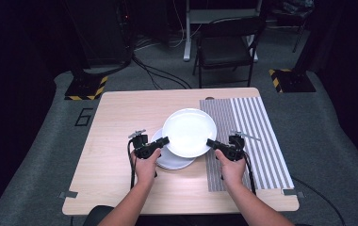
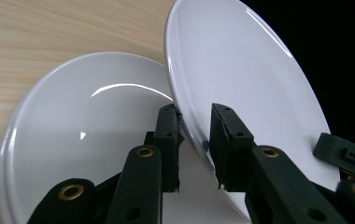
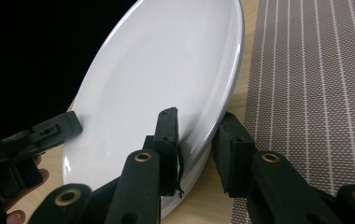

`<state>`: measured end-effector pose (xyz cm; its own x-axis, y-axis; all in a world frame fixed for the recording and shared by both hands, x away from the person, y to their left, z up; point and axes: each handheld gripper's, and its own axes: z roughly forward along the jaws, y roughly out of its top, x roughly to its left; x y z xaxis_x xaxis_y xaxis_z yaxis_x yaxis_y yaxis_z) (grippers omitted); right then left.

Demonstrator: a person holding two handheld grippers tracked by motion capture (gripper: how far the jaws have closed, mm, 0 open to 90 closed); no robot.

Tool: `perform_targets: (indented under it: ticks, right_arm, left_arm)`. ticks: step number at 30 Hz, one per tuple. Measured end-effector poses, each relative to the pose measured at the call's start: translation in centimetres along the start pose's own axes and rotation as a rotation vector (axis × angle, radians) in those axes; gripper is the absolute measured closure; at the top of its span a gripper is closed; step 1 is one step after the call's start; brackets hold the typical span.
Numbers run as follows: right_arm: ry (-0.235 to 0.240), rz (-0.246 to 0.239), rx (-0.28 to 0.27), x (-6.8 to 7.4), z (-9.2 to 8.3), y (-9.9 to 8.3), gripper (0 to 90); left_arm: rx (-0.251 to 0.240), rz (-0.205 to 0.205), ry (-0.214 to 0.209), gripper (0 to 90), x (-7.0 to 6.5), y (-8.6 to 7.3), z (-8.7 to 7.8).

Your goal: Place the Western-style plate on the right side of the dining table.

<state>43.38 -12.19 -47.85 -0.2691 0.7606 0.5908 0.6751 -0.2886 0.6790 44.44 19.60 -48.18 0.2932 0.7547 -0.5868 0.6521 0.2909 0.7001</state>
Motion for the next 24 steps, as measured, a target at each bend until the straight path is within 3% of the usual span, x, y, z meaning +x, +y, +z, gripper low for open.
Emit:
perform_targets:
  ticks: [24]
  right_arm:
    - [-0.010,0.005,-0.050,-1.8,-3.0,1.0,71.1]
  left_arm:
    - [0.019,0.034,-0.030,72.1,-3.0,0.3,2.0]
